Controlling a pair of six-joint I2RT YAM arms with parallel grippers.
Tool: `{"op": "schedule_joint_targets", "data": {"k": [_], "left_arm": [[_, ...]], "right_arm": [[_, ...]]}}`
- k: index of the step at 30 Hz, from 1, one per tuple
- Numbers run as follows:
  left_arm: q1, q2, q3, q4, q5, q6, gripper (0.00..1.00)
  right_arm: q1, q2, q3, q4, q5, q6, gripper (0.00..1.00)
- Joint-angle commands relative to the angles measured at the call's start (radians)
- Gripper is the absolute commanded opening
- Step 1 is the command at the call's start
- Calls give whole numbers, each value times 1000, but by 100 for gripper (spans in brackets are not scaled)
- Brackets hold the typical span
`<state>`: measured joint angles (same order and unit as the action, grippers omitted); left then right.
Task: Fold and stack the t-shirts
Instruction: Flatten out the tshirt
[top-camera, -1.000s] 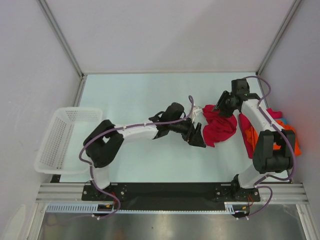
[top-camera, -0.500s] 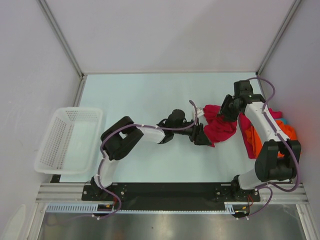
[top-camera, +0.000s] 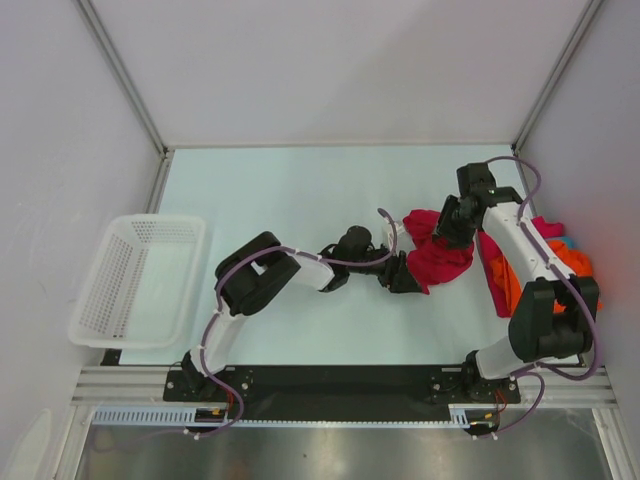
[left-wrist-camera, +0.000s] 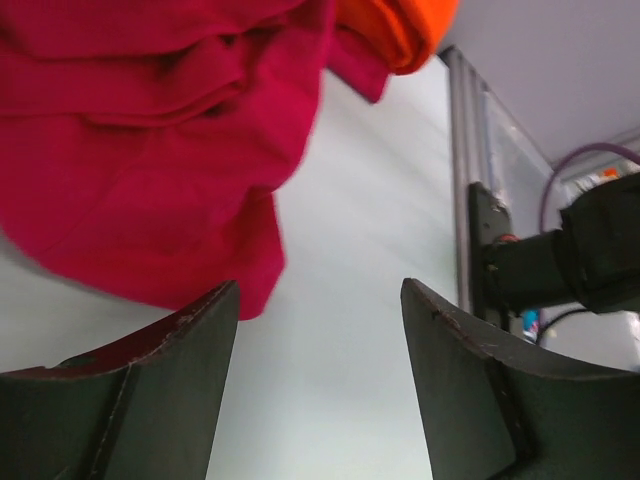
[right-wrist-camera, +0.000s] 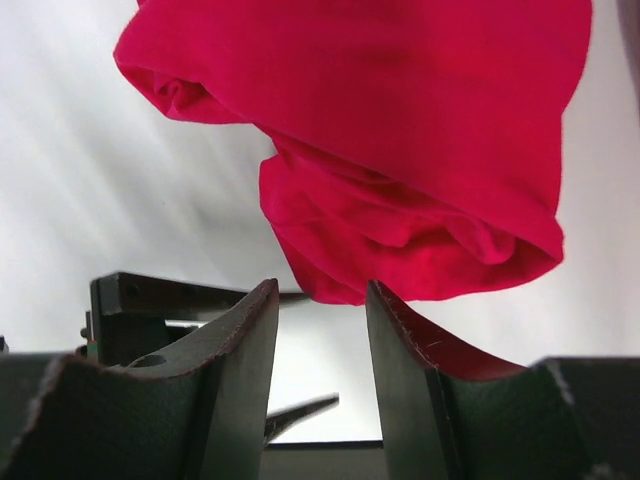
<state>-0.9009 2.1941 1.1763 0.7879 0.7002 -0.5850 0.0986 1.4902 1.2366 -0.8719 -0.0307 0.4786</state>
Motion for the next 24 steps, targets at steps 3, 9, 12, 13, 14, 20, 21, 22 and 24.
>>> {"op": "schedule_joint_targets", "data": {"k": [3,9,12,13,14,20,21,22,24], "left_arm": [[-3,-46,60,-275,-286,169,70],[-3,-36,98,-383,-381,186,70],[-3,-19,95,-362,-361,157,70],[-3,-11,97,-354,-354,139,69],[-4,-2,95,-339,-347,129,68],[-7,21,102,-308,-314,83,51],[-9,21,103,-305,-311,82,50],[-12,21,103,-297,-303,83,50],[-16,19,105,-292,-301,86,51]], "right_arm": [[32,44,35,-1,29,12,45],[39,61,40,5,60,6,46],[38,59,37,1,74,-3,46],[36,59,37,-2,78,-6,45],[36,59,35,-3,86,-9,46],[18,61,27,-4,97,-15,46],[13,62,26,-3,98,-18,46],[10,64,26,-1,103,-18,46],[6,70,26,-1,106,-20,46]]}}
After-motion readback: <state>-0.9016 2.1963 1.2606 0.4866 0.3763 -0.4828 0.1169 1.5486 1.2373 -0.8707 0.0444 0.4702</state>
